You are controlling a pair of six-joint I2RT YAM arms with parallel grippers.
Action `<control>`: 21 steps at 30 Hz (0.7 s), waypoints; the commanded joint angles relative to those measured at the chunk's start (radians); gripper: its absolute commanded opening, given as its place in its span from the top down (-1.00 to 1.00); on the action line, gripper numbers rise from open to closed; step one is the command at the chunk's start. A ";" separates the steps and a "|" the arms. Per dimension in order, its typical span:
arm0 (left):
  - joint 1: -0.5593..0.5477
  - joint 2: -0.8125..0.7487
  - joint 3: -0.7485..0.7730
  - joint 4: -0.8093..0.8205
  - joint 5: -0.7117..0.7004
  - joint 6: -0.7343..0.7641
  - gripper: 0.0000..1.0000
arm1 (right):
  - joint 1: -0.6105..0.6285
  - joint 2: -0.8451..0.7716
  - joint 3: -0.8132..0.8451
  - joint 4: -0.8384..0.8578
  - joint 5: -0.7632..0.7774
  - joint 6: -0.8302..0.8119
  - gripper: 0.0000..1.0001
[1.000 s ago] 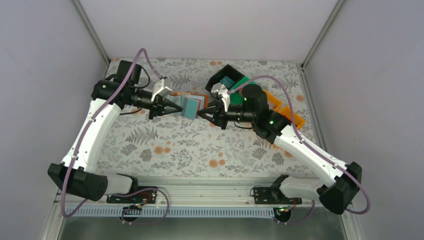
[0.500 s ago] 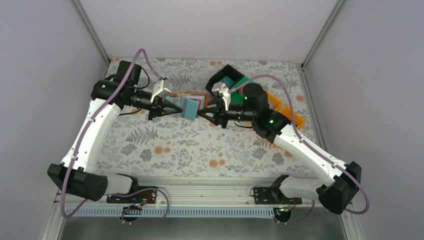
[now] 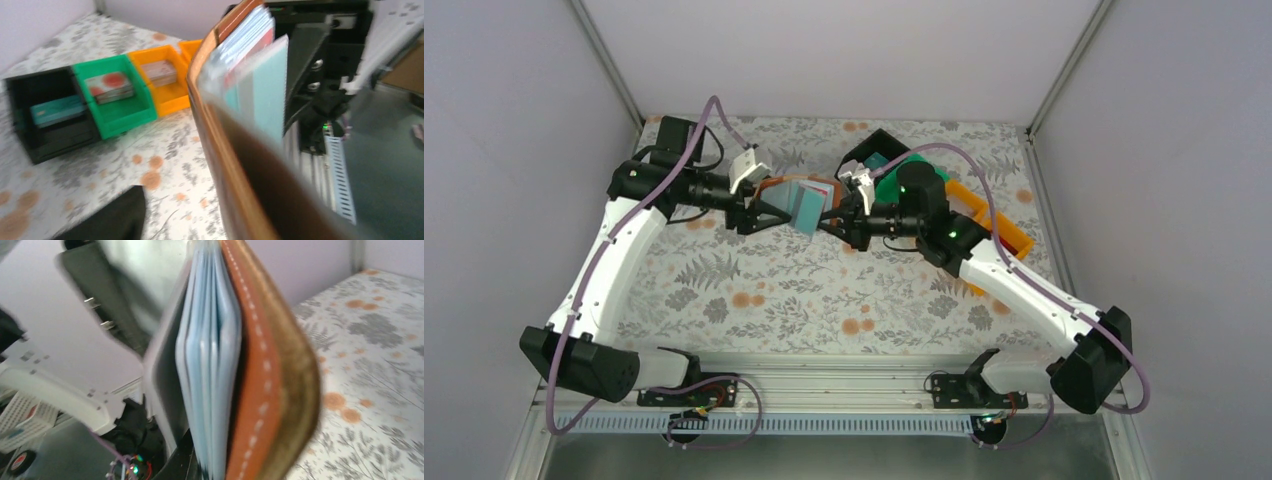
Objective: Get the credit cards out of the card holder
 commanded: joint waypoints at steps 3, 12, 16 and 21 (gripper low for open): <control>0.007 -0.005 -0.033 0.190 -0.254 -0.172 -1.00 | 0.004 0.083 0.163 -0.260 0.505 0.248 0.92; -0.001 0.013 -0.066 0.271 -0.469 -0.254 -1.00 | 0.144 0.454 0.570 -0.747 1.129 0.463 0.92; 0.000 0.013 -0.095 0.292 -0.493 -0.265 -1.00 | 0.173 0.538 0.670 -0.801 1.107 0.440 0.92; -0.002 0.035 -0.128 0.319 -0.484 -0.300 -1.00 | 0.189 0.557 0.713 -0.774 0.980 0.408 0.92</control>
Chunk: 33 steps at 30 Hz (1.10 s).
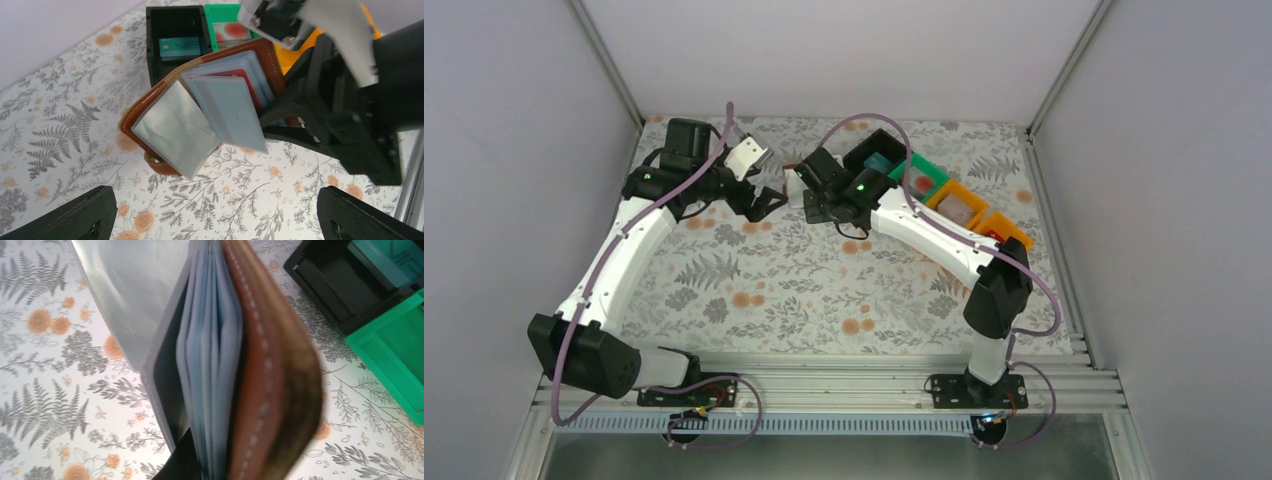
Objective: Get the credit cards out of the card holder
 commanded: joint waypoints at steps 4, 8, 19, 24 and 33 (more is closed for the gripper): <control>-0.011 0.041 -0.048 0.065 0.024 -0.079 -1.00 | 0.031 -0.054 0.058 0.104 -0.183 -0.016 0.92; -0.014 0.046 -0.043 0.074 0.050 -0.106 -1.00 | 0.040 -0.063 0.064 0.157 -0.225 -0.010 0.92; -0.014 0.025 -0.060 0.130 -0.212 -0.085 -1.00 | 0.052 -0.067 0.068 0.216 -0.306 -0.016 0.92; -0.006 -0.003 -0.097 0.160 -0.403 -0.018 -1.00 | 0.050 -0.121 0.029 0.220 -0.268 -0.016 0.92; 0.210 0.004 -0.053 0.071 -0.157 0.043 -1.00 | 0.022 -0.228 -0.067 0.227 -0.257 -0.036 0.92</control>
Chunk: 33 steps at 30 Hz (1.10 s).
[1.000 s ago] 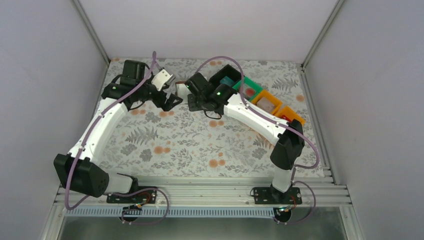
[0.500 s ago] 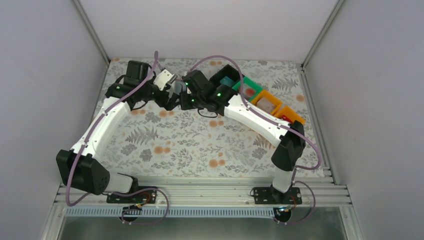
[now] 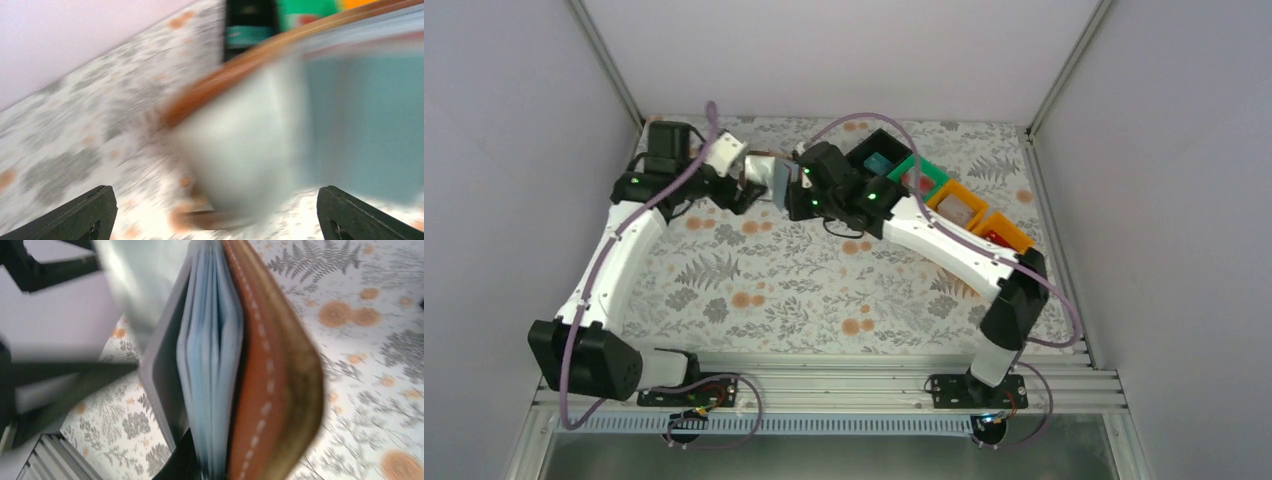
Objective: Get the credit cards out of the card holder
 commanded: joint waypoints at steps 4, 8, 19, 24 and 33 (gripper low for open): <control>0.210 0.047 0.024 -0.053 0.036 0.070 -1.00 | -0.025 -0.196 -0.067 -0.048 0.004 -0.034 0.92; 0.229 0.041 0.028 -0.077 0.122 0.105 -1.00 | -0.033 -0.218 -0.082 -0.041 -0.009 -0.055 0.92; 0.060 -0.033 0.101 -0.119 0.123 0.099 -1.00 | -0.097 -0.192 -0.114 0.083 -0.176 0.023 0.92; -0.150 -0.016 0.083 -0.038 -0.266 0.082 -1.00 | -0.132 -0.175 -0.166 0.194 -0.212 0.119 0.92; -0.381 0.017 0.131 -0.020 -0.576 0.161 -1.00 | -0.194 -0.135 -0.230 0.350 -0.296 0.252 0.92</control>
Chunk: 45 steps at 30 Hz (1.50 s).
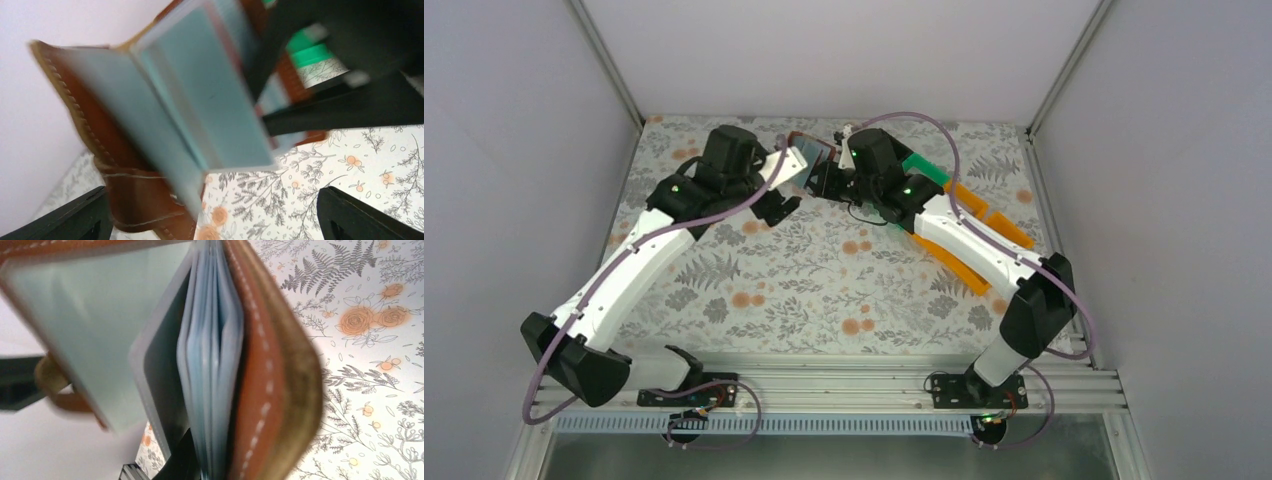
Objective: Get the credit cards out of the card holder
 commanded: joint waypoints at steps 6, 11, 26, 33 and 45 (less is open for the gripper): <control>-0.077 0.073 0.046 0.087 -0.238 0.051 -1.00 | -0.012 0.019 0.002 0.110 -0.053 0.071 0.92; -0.077 0.098 0.063 0.137 -0.304 0.060 -0.92 | -0.009 0.015 -0.004 0.116 -0.067 0.060 0.92; 0.136 0.090 0.095 0.061 -0.017 0.039 -0.56 | -0.006 0.003 -0.025 0.115 -0.119 -0.015 0.92; 0.327 0.087 0.106 -0.051 0.471 0.096 -0.94 | -0.007 -0.030 -0.028 0.028 -0.185 -0.218 0.92; 0.415 0.064 0.134 -0.310 0.915 0.260 -0.60 | -0.007 -0.137 -0.075 -0.028 -0.358 -0.522 0.92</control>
